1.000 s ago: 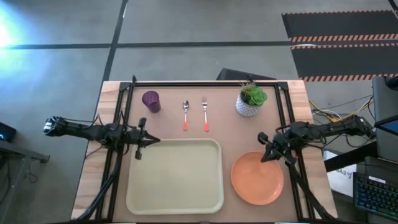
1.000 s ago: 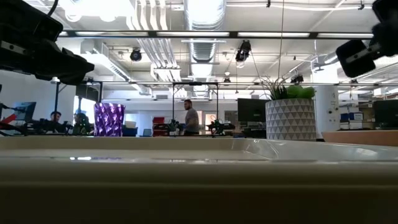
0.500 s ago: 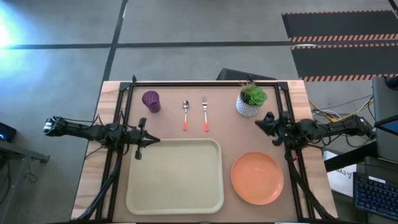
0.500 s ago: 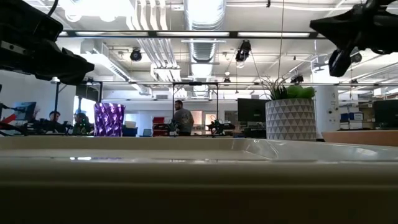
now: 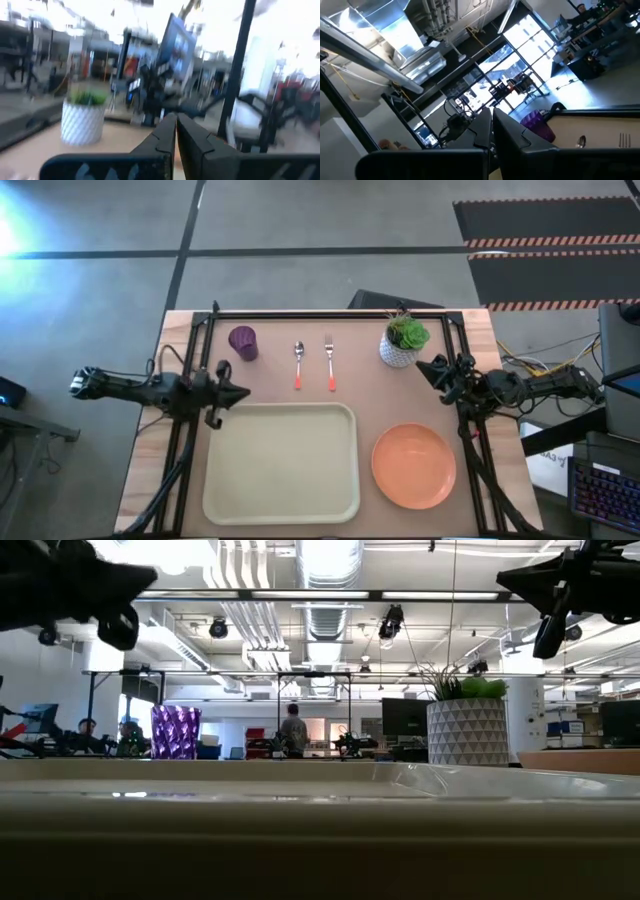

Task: Pick and place plate/cup/fork/spoon on tray
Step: Put the orange plate on the white tray

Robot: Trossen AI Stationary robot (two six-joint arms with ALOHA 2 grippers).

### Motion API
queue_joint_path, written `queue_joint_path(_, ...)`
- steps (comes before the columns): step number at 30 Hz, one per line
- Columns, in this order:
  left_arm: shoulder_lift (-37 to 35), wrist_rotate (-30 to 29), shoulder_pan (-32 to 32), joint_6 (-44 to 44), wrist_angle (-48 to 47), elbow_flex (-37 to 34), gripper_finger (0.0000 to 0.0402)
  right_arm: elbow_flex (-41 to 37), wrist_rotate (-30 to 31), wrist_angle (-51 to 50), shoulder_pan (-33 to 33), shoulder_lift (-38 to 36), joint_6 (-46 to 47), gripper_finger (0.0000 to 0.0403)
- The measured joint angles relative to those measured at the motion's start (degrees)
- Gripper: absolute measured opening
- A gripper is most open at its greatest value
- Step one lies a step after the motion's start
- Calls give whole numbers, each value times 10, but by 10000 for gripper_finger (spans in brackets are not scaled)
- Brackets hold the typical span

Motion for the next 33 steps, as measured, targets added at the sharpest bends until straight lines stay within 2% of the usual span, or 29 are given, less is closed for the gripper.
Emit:
queue_joint_path(6, 1, 1, 0, -1, 134, 0, 0, 0, -1, 0, 0, 0, -1, 9)
queue_joint_path(10, 0, 1, 0, 2, 177, 0, 0, 0, 4, 0, 0, 0, -5, 9)
queue_joint_path(16, 0, -99, 0, -19, 188, 0, 0, 0, 10, 0, 0, 0, -16, 9)
queue_joint_path(18, 0, -140, 0, 0, 191, 1, 0, 0, 21, 0, 0, 0, -29, 9)
queue_joint_path(25, 0, -210, 0, 26, 197, 7, 0, 0, 61, 5, 0, 0, -44, 9)
queue_joint_path(30, 2, -219, 0, 23, 197, 23, 0, 4, 23, 44, 0, 0, -64, 9)
queue_joint_path(33, 2, -218, 0, -5, 195, 45, 0, 33, 12, 48, 0, 0, -71, 9)
